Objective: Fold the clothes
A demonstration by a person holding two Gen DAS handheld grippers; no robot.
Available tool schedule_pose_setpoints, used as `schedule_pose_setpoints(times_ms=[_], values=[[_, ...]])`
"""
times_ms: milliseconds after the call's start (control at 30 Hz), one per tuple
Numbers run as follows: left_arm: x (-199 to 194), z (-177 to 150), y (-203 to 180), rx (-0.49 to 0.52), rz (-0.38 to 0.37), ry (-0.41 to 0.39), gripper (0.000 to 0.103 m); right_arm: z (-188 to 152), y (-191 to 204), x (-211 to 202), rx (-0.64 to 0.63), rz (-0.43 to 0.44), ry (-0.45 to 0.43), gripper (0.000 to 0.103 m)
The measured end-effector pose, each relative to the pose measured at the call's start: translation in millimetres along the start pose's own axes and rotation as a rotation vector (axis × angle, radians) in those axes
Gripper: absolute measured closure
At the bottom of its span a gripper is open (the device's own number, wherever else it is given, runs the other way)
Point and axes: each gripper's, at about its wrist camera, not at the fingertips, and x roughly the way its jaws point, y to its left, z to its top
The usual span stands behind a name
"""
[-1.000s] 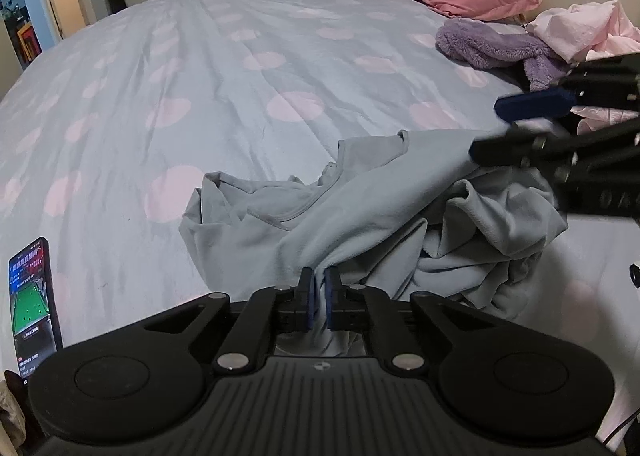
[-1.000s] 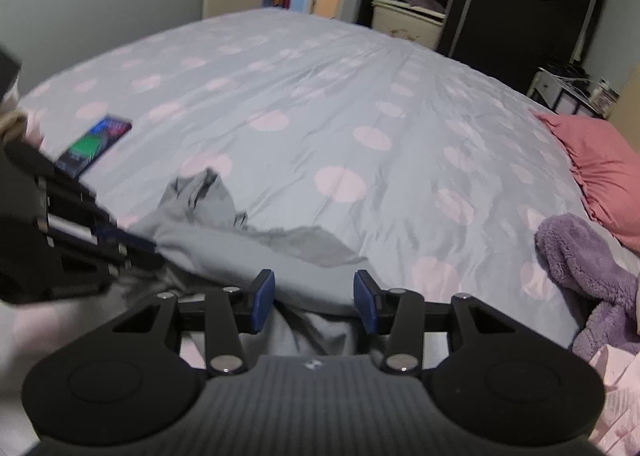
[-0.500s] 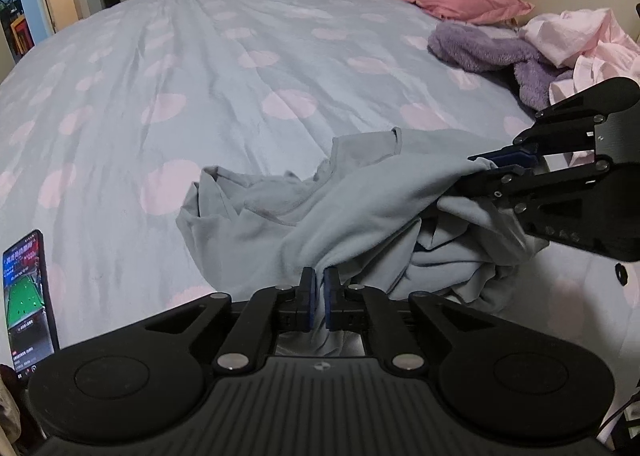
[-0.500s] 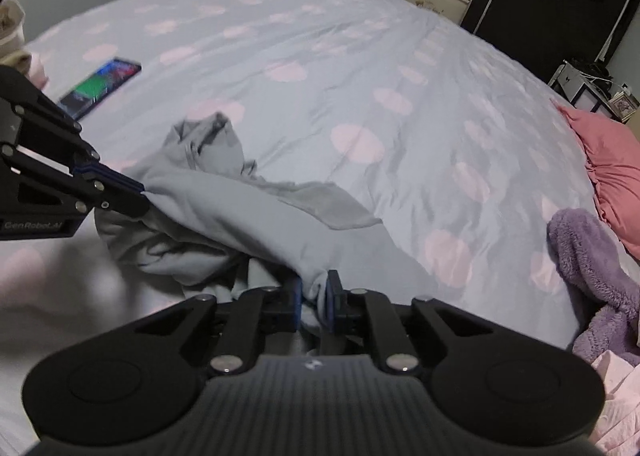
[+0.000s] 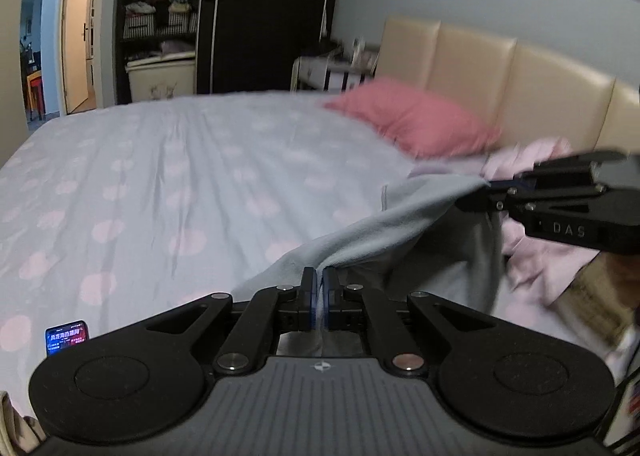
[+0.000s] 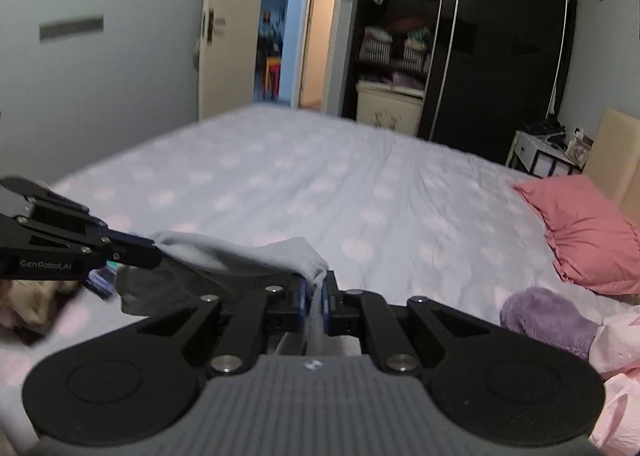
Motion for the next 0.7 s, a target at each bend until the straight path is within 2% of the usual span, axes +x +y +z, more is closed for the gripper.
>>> schedule_pose_setpoints(times_ms=[100, 167, 300, 367, 567, 633, 667, 700], values=[[-28, 5, -6, 0.012, -0.042, -0.024, 0.102, 2, 0, -29, 0.012, 0.039, -0.008, 0.094], [-39, 2, -10, 0.006, -0.08, -0.007, 0.102, -5, 2, -47, 0.015, 0.062, 0.009, 0.094], [-54, -19, -21, 0.035, -0.139, 0.068, 0.102, -34, 14, -62, 0.0, 0.116, 0.114, 0.094], [-52, -38, -25, 0.069, -0.151, 0.129, 0.102, -56, 24, -59, -0.024, 0.153, 0.194, 0.094], [-21, -111, -26, 0.132, -0.202, 0.388, 0.101, -124, 52, -46, -0.104, 0.265, 0.441, 0.093], [-16, -129, -31, 0.196, -0.189, 0.451, 0.1, -142, 60, -38, -0.137, 0.295, 0.512, 0.086], [-17, -136, -31, 0.208, -0.181, 0.458, 0.1, -147, 63, -35, -0.154, 0.306, 0.538, 0.084], [-16, -139, -28, 0.21, -0.175, 0.462, 0.096, -152, 66, -32, -0.17, 0.317, 0.563, 0.067]])
